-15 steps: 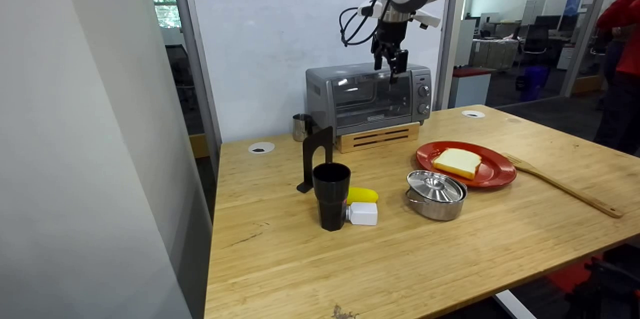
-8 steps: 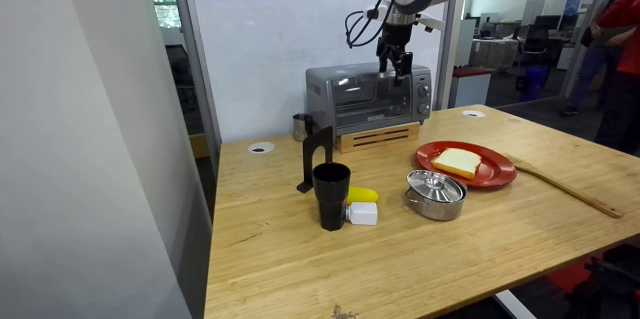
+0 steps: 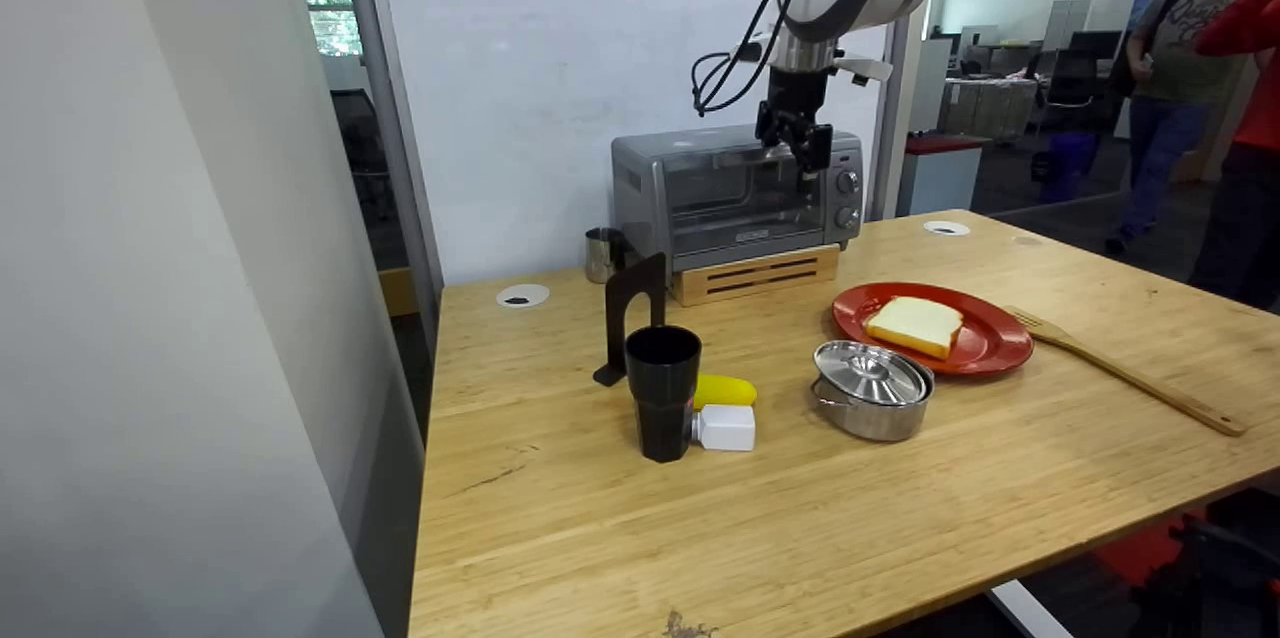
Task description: Open the oven door, pick up the slice of bread from the red plate using the wooden spatula and put it in the oven, close the oven door
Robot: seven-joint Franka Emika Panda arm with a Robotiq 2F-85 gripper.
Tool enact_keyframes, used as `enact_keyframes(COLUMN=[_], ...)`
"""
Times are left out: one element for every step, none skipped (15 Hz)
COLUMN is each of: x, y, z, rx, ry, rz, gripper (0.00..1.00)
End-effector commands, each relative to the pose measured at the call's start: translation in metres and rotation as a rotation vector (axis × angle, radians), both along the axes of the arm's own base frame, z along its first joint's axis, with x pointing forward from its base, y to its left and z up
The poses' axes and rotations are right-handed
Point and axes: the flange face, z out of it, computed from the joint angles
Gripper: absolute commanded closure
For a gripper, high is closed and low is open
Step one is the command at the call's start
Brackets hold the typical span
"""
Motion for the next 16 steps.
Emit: enact_keyframes(x=[-0.012,-0.014,-0.015,-0.016,-0.016,-0.017,-0.018,-0.02,-0.023,-0.025,-0.028,-0.031,-0.034,-0.035,-0.037,-0.038], y=[0.013,0.017,0.022,0.025,0.029,0.031,0.033,0.034,0.034,0.033,0.032,0.031,0.03,0.03,0.029,0.029], z=[-0.002,-0.001,0.001,0.003,0.005,0.006,0.007,0.007,0.005,0.001,-0.003,-0.007,-0.01,-0.014,-0.017,-0.019], rx=[0.036,0.032,0.025,0.021,0.021,0.017,0.016,0.015,0.015,0.011,0.006,0.004,0.003,0.003,0.004,0.004], ry=[0.051,0.053,0.053,0.05,0.047,0.043,0.042,0.044,0.049,0.058,0.068,0.079,0.087,0.093,0.099,0.103], rz=[0.068,0.083,0.094,0.104,0.11,0.114,0.115,0.116,0.113,0.109,0.106,0.105,0.105,0.103,0.102,0.101], gripper=[0.0,0.0,0.0,0.0,0.0,0.0,0.0,0.0,0.0,0.0,0.0,0.0,0.0,0.0,0.0,0.0])
